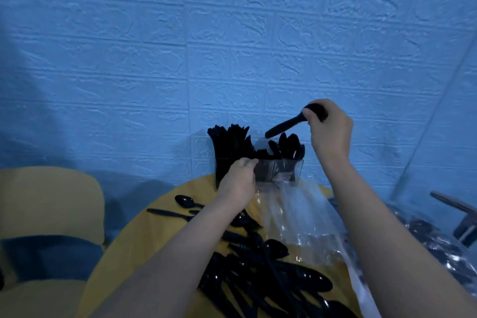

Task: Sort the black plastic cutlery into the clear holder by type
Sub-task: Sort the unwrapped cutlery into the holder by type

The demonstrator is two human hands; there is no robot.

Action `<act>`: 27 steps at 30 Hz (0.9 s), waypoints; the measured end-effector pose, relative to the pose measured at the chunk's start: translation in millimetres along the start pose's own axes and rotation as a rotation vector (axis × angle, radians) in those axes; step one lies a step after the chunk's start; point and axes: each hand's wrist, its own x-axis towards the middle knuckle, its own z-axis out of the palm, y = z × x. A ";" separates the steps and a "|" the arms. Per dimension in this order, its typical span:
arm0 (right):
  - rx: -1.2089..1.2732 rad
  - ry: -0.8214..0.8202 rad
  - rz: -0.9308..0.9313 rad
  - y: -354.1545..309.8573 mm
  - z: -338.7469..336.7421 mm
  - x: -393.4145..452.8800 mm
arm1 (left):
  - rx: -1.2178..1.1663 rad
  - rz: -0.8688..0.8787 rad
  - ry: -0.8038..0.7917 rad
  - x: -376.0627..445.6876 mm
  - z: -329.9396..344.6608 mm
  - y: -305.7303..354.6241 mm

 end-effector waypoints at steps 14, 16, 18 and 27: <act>-0.355 -0.440 -0.172 46.2 90.1 0.2 | 0.404 0.128 -0.010 27.0 7.3 -22.9; -0.456 -0.550 -0.210 51.5 95.1 -1.8 | 0.392 0.124 -0.015 26.8 8.2 -23.5; -0.597 -0.646 -0.229 50.1 96.1 -0.8 | 0.391 0.125 -0.022 26.6 8.7 -24.2; -0.699 -0.861 -0.067 22.9 82.1 3.2 | 0.314 0.108 -0.131 23.1 -2.9 -21.5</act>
